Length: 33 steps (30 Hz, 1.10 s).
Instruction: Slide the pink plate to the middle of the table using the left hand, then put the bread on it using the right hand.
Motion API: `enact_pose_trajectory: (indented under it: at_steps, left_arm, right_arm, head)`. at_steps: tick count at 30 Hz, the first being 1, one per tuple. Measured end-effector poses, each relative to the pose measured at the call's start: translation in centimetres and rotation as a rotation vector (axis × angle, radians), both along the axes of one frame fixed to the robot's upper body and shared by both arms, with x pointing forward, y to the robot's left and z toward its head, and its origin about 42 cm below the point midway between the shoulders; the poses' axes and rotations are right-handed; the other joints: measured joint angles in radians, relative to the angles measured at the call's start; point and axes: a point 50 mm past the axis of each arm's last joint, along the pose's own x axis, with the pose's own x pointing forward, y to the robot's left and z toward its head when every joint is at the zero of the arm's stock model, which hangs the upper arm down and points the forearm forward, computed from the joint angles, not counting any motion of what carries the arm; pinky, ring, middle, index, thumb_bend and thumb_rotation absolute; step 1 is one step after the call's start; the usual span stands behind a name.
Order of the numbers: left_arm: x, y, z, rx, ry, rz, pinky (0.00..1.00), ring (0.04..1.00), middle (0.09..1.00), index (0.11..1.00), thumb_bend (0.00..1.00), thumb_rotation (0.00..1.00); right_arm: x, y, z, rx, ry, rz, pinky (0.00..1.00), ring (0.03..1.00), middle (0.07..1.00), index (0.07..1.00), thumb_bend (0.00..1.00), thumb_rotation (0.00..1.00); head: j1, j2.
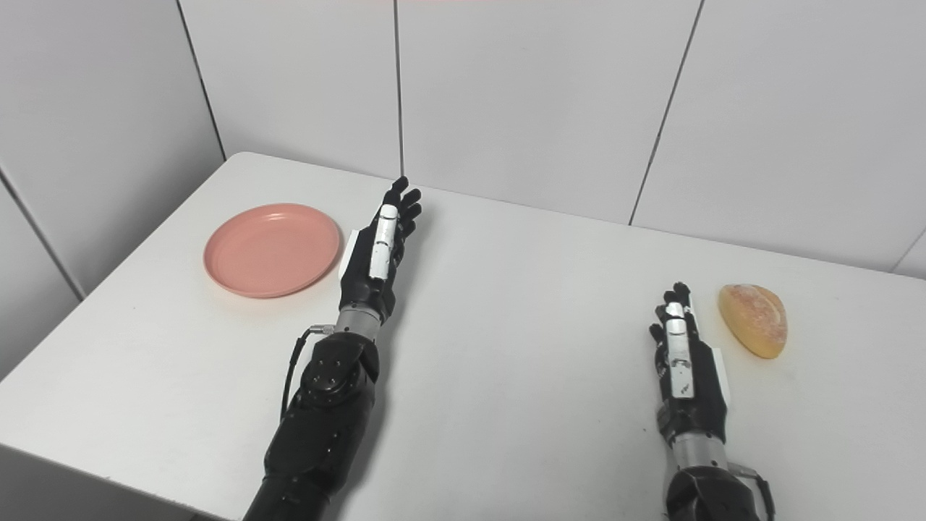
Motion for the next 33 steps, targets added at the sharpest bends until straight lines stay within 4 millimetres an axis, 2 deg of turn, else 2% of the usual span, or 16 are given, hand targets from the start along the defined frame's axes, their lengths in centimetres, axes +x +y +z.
enact_pose_trajectory:
  at_steps: [13, 22, 33]
  left_arm:
    - [0.3, 4.0, 1.3, -0.022, -0.056, 0.137, 0.8, 0.81, 0.802, 0.793, 0.64, 1.0]
    - [0.4, 7.3, 2.5, 0.037, -0.096, 0.26, 0.77, 0.777, 0.766, 0.759, 0.67, 1.0]
    - [0.1, 10.9, 3.3, 0.057, -0.124, 0.386, 0.77, 0.779, 0.766, 0.76, 0.69, 1.0]
  right_arm:
    - [0.1, 0.0, 0.0, -0.001, -0.001, 0.004, 1.0, 1.0, 1.0, 1.0, 0.74, 0.91]
    - [0.2, -0.1, 0.0, -0.003, 0.0, 0.014, 1.0, 1.0, 1.0, 1.0, 0.77, 0.91]
    - [0.3, -0.2, 0.0, -0.002, -0.003, 0.012, 1.0, 1.0, 1.0, 1.0, 0.77, 0.91]
  head:
    - [0.009, -0.002]
    - [0.017, -0.005]
    - [0.02, -0.003]
